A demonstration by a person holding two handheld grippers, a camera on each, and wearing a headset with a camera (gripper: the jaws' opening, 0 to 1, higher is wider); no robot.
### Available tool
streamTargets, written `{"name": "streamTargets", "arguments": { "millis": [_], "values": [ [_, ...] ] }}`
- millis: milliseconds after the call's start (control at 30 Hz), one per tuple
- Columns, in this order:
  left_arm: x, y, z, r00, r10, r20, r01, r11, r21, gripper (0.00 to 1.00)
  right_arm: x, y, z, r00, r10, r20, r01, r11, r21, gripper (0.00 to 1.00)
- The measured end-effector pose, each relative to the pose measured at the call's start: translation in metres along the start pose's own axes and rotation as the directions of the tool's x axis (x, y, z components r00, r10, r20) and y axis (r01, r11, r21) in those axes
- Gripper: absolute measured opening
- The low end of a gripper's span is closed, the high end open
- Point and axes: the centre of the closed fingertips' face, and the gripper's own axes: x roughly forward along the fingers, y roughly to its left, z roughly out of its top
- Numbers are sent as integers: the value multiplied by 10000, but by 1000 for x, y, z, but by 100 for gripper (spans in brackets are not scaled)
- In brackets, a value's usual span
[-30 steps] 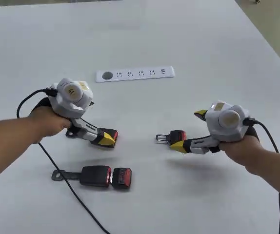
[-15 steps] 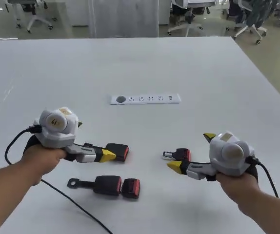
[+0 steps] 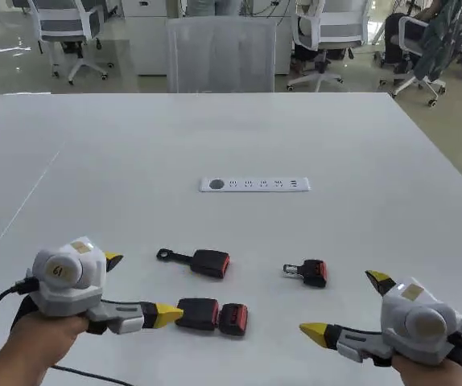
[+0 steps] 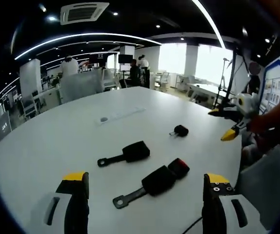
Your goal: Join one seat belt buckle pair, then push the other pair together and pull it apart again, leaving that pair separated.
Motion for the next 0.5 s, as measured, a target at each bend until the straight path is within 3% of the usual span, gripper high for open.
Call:
{"name": "streamTargets", "arguments": {
  "millis": [167,300,500],
  "values": [
    [-18,-3,-9,9996,199,212,-199,9998,-17,100,-13,12,-3,9999,-23,109,21,9997,230,99],
    [-32,1,-20,9988,496,40,-497,9985,212,100,-24,22,-2,9994,-86,339,77,9996,277,100],
    [-48,2,-25,9974,675,247,-674,9977,-34,100,-33,27,-5,9989,-198,419,183,9992,342,100]
  ]
}}
